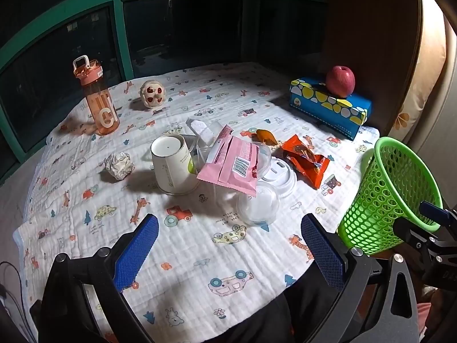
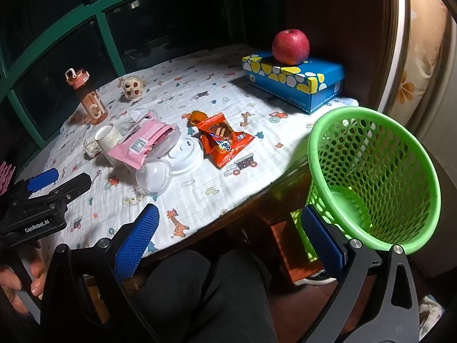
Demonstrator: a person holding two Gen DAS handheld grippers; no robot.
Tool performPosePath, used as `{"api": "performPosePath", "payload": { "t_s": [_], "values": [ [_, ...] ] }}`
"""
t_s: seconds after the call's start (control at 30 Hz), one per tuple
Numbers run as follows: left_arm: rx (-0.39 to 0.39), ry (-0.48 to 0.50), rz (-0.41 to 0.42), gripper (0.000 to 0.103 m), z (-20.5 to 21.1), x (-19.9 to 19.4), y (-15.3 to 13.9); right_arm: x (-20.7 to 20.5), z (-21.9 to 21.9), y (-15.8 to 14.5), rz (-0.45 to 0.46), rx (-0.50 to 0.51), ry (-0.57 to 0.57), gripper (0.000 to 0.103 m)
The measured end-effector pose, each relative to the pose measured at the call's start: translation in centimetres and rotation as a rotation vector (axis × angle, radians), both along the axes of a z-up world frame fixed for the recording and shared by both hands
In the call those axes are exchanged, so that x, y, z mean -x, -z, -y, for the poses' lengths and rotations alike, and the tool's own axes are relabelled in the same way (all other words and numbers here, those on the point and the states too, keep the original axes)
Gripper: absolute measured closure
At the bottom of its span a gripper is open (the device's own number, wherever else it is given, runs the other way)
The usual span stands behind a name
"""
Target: Collect trash
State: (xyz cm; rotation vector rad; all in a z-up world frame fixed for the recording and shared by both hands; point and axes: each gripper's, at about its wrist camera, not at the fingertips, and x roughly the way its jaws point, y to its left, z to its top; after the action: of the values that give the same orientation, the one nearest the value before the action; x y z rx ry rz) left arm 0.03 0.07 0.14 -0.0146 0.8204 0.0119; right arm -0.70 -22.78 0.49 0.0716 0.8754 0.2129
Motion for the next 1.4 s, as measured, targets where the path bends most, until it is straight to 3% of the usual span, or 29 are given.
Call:
{"api": "performPosePath", "payload": {
  "t_s": [1.4],
  "values": [
    [-0.002,-0.002,-0.001,0.006,-0.43,-0.29,0.13,-0.68,-0.39,0.44,-0.014,-0.005,-0.002,0.005]
  ]
}}
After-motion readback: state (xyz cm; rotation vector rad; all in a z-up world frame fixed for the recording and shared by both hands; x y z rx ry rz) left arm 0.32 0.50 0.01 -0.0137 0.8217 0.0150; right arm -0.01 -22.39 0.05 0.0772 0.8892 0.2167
